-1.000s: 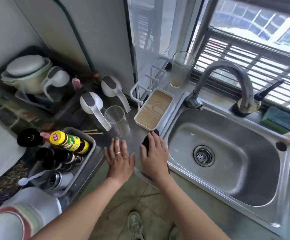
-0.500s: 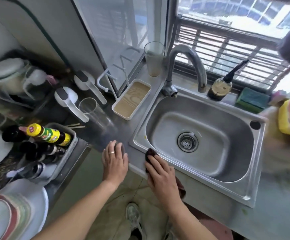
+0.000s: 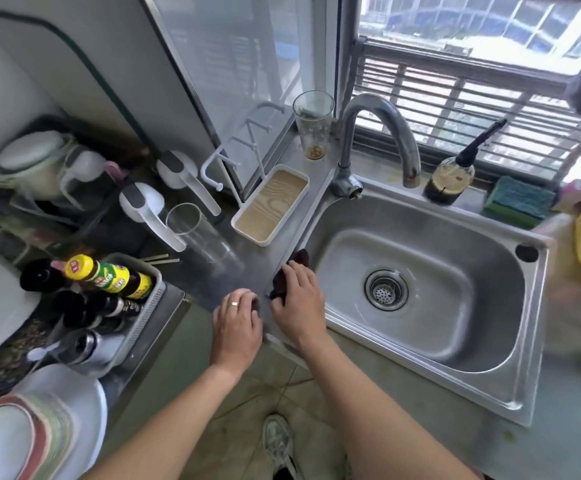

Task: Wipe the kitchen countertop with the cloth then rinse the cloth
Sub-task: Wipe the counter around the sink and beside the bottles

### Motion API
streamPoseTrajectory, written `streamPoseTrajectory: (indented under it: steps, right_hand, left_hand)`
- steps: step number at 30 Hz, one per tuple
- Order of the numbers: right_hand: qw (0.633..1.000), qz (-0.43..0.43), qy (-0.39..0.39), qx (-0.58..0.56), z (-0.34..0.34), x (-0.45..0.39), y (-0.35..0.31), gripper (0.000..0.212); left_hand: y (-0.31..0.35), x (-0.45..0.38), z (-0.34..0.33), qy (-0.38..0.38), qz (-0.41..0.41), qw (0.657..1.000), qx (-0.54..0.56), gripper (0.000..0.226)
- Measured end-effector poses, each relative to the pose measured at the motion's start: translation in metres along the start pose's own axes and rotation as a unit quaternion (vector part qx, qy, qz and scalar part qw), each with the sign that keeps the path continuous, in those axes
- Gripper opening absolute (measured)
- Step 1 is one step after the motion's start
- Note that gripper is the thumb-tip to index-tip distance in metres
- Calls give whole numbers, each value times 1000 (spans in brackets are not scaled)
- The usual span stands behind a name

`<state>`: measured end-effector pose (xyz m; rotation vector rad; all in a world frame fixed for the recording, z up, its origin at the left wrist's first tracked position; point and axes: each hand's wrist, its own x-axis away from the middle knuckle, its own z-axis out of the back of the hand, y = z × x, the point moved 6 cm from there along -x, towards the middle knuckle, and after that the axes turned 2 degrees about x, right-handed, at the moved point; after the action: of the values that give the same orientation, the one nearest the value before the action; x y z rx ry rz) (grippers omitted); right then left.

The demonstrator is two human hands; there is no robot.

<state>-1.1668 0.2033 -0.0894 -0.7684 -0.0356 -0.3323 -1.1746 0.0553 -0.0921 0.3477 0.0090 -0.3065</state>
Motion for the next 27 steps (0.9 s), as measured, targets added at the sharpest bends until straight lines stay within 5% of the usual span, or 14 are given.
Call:
streamPoseTrajectory:
  steps: [4,13,17,22,27]
  right_hand:
    - [992,55,10,109,11,40,14,44]
    - [983,-15,113,146,92,147,145,61]
    - [978,-52,170,111,109,154,134,54]
    - [988,66,42,133,41,131,54,57]
    - [981,129,-8,148,28,147,77,53]
  left_hand:
    - [2,3,9,-13,-18,1000,2,31]
    - [63,4,-4,-65,-98,993,-1,35]
    - [88,7,-14,-78,-92,993,4,38]
    - [92,13,-26,-68,-77,995,-14,47]
    - [77,22,-27,-57,-35,997,-32,49]
